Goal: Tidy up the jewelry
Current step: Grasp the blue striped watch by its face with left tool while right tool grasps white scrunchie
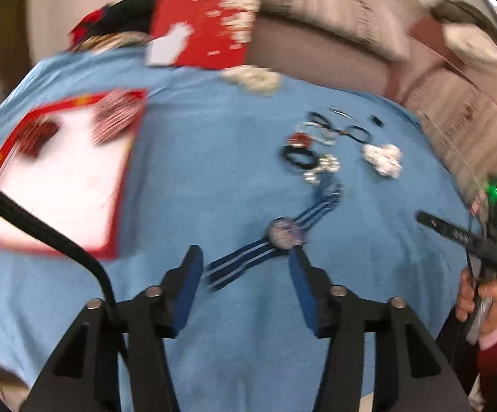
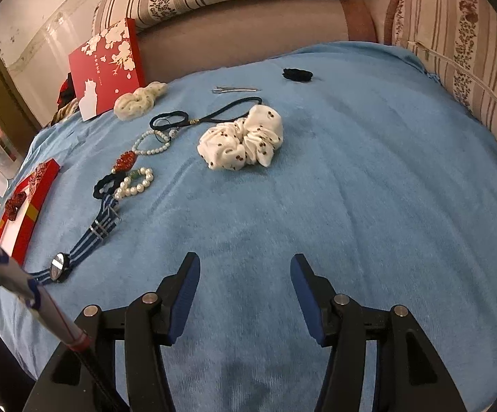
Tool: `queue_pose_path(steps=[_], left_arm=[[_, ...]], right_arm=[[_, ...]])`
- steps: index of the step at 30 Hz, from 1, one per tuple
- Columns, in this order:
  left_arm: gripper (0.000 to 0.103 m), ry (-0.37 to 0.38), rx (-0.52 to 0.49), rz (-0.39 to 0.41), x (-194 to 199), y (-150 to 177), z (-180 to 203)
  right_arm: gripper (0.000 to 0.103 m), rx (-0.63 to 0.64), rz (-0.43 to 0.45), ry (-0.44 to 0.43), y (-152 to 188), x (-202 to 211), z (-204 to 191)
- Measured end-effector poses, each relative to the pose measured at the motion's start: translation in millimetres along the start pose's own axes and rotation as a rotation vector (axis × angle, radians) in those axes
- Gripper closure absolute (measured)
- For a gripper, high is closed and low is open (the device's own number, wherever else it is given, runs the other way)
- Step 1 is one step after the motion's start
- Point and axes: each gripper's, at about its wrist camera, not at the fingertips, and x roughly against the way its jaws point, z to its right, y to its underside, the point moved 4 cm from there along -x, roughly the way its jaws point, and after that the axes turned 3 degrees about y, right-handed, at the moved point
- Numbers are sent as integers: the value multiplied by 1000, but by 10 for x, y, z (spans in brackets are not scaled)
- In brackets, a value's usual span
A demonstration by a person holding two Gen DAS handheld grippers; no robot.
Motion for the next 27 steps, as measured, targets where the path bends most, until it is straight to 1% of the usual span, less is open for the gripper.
queue_pose_path(steps=[1, 2, 3, 5, 6, 10, 11, 13, 15, 19, 20, 21, 22, 23, 25, 27], left_arm=[[45, 17, -37, -10, -69, -23, 89], [44, 41, -87, -27, -173, -46, 194], [44, 54, -128, -44, -284, -62, 275], [44, 74, -192, -81, -515, -81, 395], [44, 85, -209, -99, -632, -92, 419], [44, 105, -189, -135, -882, -127, 337], [44, 108, -182, -136, -898, -137, 317], [43, 145, -167, -146, -920, -142, 291], [37, 167, -164, -148, -918, -134, 291], [37, 167, -172, -157, -977, -97, 316], [44, 166, -162, -152, -979, -96, 301], [62, 161, -154, -149, -983, -99, 286], [61, 160, -145, -150, -982, -103, 265], [61, 169, -126, -151, -970, -110, 243], [61, 168, -116, -152, -948, -113, 236], [62, 156, -128, -148, -927, -101, 261]], right_arm=[[41, 6, 4, -2, -39, -13, -18], [38, 18, 11, 2, -90, -29, -38], [34, 31, 18, 10, -149, -49, -56], [32, 47, 27, 25, -263, -92, -75], [31, 52, 31, 32, -334, -122, -81], [25, 69, 35, 51, -570, -285, -106], [25, 67, 30, 54, -631, -358, -108], [25, 59, 17, 53, -715, -487, -114], [25, 51, 6, 56, -782, -618, -115], [27, 40, -20, 80, -860, -848, -131], [31, 38, -26, 87, -863, -884, -134], [47, 33, -38, 87, -859, -921, -136], [68, 30, -52, 86, -852, -948, -134], [75, 28, -67, 92, -836, -969, -134], [81, 34, -60, 97, -814, -944, -139], [83, 36, -63, 92, -779, -883, -144]])
